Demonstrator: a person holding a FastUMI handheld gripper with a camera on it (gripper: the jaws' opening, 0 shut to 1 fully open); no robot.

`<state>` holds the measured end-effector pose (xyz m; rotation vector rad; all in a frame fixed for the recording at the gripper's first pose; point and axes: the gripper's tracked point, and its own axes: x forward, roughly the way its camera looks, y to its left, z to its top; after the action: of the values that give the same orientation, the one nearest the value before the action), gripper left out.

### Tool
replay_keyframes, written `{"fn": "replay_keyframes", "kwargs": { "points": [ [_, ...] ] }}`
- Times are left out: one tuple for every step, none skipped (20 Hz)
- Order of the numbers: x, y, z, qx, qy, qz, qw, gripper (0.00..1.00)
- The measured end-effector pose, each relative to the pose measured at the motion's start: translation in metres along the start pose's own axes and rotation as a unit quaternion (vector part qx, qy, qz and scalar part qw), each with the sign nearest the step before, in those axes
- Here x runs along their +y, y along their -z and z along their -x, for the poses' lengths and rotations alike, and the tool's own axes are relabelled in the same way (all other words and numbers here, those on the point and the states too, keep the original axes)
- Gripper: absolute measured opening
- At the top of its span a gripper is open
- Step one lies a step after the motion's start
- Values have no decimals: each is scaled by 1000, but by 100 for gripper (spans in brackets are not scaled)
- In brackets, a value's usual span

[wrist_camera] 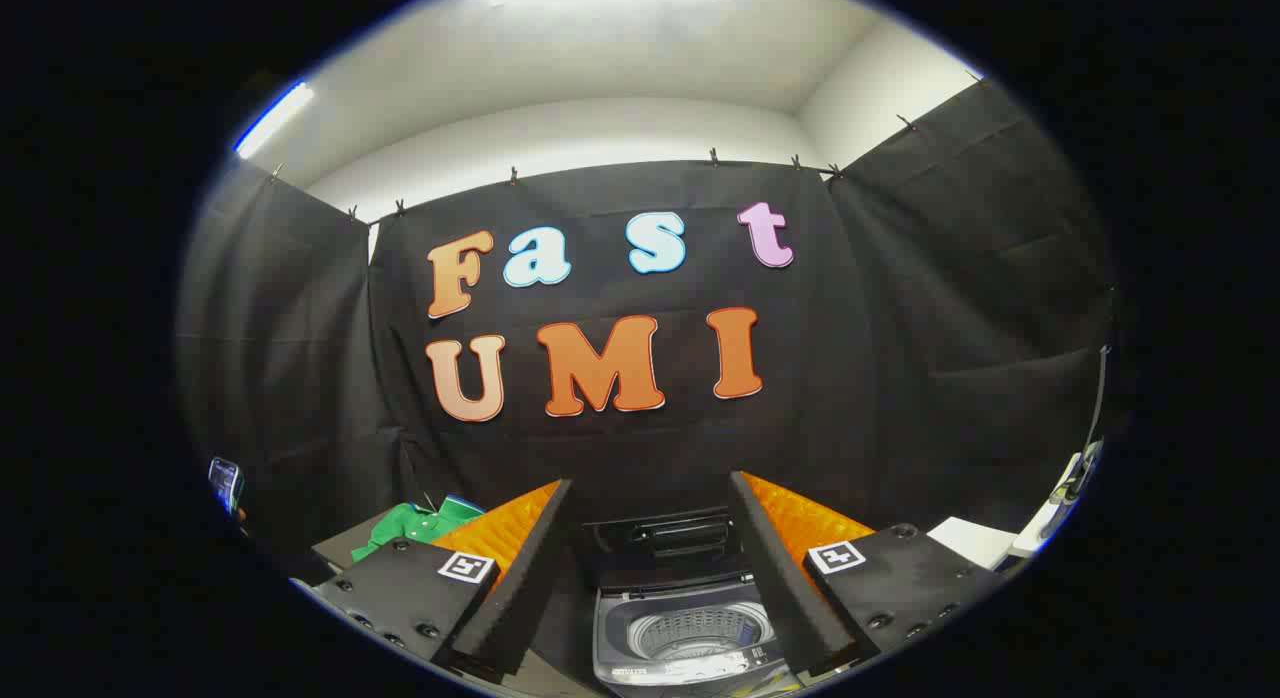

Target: Put the clothes into the washing machine and then close the washing machine lid.

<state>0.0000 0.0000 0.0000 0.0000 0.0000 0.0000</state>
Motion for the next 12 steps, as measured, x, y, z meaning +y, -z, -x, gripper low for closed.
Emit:
{"fn": "replay_keyframes", "kwargs": {
  "points": [
    [-2, -1, -2, -2, 1, 2, 1000, 98],
    [-3, 1, -1, -1, 3, 3, 1000, 98],
    [-5, 1, -1, 0, 5, 2, 1000, 98],
    [-5, 1, 0, -1, 7, -1, 1000, 98],
    [-5, -1, 0, -3, 9, -6, 1000, 98],
    [-6, -1, 0, -5, 13, -9, 1000, 98],
    [-7, -1, 1, -5, 17, -10, 1000, 98],
    [-8, 1, 2, -7, 22, -9, 1000, 98],
    [-6, 0, 4, -10, 27, -5, 1000, 98],
    [-5, -1, 5, -12, 33, -1, 999, 98],
    [-4, -1, 6, -11, 36, 1, 999, 98],
    [0, 1, 9, -8, 35, 3, 999, 98]
  ]
}}
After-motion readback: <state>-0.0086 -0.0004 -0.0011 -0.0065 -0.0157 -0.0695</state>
